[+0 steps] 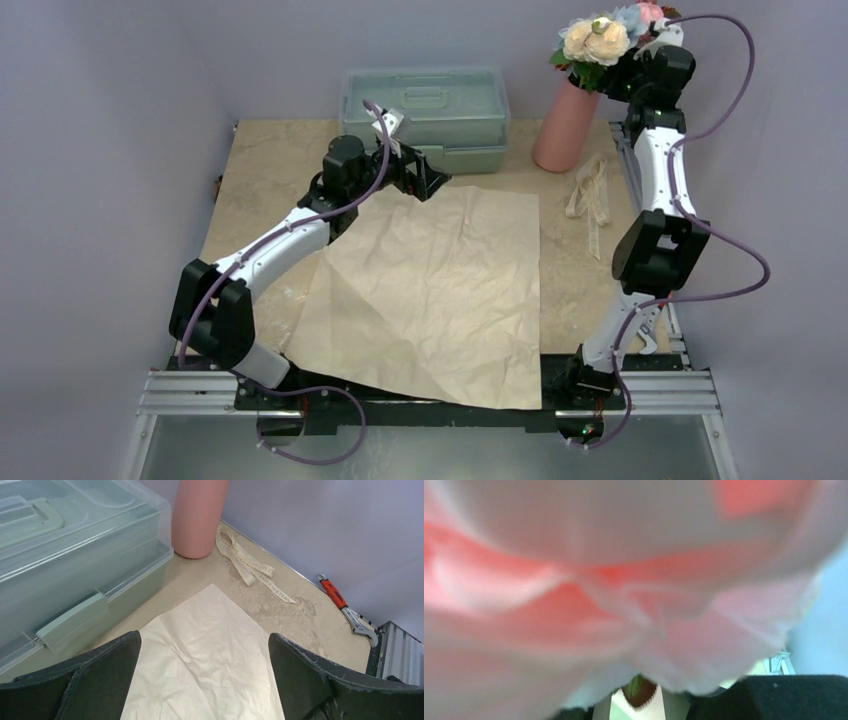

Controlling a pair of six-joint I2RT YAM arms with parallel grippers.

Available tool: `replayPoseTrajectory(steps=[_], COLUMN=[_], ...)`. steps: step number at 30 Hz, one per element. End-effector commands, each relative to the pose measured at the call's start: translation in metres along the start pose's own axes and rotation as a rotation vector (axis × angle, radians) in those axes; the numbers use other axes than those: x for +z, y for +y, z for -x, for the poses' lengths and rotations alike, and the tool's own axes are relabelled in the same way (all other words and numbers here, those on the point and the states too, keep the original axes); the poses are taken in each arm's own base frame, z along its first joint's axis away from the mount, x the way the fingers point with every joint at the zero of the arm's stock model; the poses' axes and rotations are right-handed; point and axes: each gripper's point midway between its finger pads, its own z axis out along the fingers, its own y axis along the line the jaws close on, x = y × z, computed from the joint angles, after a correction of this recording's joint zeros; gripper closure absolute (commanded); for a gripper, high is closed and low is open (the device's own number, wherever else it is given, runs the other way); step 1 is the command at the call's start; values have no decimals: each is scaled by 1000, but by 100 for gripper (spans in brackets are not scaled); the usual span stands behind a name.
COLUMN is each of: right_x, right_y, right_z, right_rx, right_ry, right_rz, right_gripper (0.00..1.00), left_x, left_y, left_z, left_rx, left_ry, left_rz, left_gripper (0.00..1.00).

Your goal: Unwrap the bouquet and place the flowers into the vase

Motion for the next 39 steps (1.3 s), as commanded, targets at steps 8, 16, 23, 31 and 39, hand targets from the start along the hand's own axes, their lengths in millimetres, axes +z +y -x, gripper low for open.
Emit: replayPoseTrajectory(steps=[8, 16, 23, 31, 39], right_x=[-68, -106, -147, -182, -202], right_y=[36, 38, 51, 70, 122], right_z=[42, 25, -1, -37, -84], right_rx=[-11, 16, 56, 29, -155], right_ry=[-76, -31, 17, 87, 187], right_rz=[60, 54, 85, 159, 293], right_gripper=[45, 35, 13, 2, 2], left_x=[-18, -37, -65, -130, -200], left_y=[17, 45, 68, 114, 176], left_z=[1, -9, -18, -20, -36], left_rx=[-48, -113, -99, -140, -185], left_ry=[12, 98, 266, 393, 540], left_rz=[42, 90, 131, 233, 436], left_gripper=[0, 0, 0, 0, 0])
